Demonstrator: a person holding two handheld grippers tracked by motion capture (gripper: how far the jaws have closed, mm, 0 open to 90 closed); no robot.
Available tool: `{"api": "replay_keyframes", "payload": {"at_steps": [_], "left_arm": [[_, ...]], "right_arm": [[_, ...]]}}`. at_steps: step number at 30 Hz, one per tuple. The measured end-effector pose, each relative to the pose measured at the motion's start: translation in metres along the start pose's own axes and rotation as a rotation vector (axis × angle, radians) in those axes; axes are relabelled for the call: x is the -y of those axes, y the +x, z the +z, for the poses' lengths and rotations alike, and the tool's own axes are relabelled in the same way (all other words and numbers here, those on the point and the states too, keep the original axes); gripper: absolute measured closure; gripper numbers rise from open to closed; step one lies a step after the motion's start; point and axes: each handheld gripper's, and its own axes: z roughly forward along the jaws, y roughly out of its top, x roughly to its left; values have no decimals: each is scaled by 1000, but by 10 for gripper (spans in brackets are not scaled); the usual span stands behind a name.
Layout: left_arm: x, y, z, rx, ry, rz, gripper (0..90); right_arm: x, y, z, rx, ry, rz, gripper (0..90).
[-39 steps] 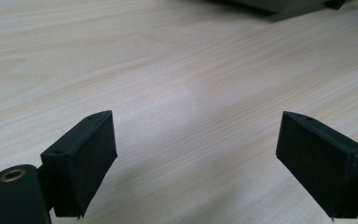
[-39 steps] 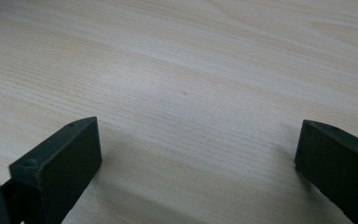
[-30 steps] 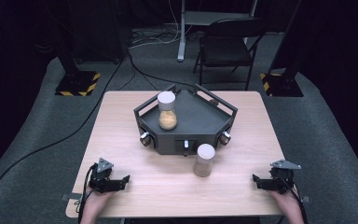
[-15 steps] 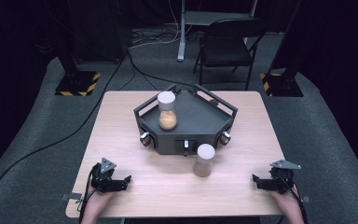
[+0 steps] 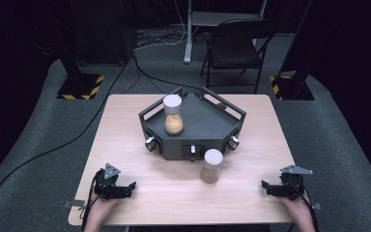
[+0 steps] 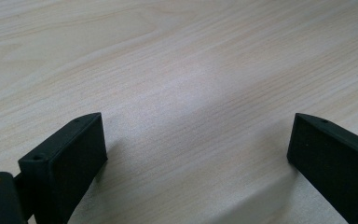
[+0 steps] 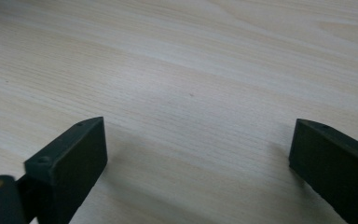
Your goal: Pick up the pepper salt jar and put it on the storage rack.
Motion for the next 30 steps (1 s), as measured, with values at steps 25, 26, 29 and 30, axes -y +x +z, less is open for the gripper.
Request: {"api": "replay_keyframes", "payload": {"at_steps": [25, 26, 29, 30], "left_arm": [[0, 0, 0, 1, 0, 0, 41], [0, 0, 0, 1, 0, 0, 41], [0, 1, 0, 1, 0, 1, 41], [0, 0, 0, 1, 0, 1, 41]], "right_arm": [[-25, 27, -37, -192, -184, -47, 124], [-27, 29, -37, -196, -188, -53, 124], [-32, 35, -37, -213, -198, -65, 121], [-35, 38, -35, -221, -202, -69, 120]]}}
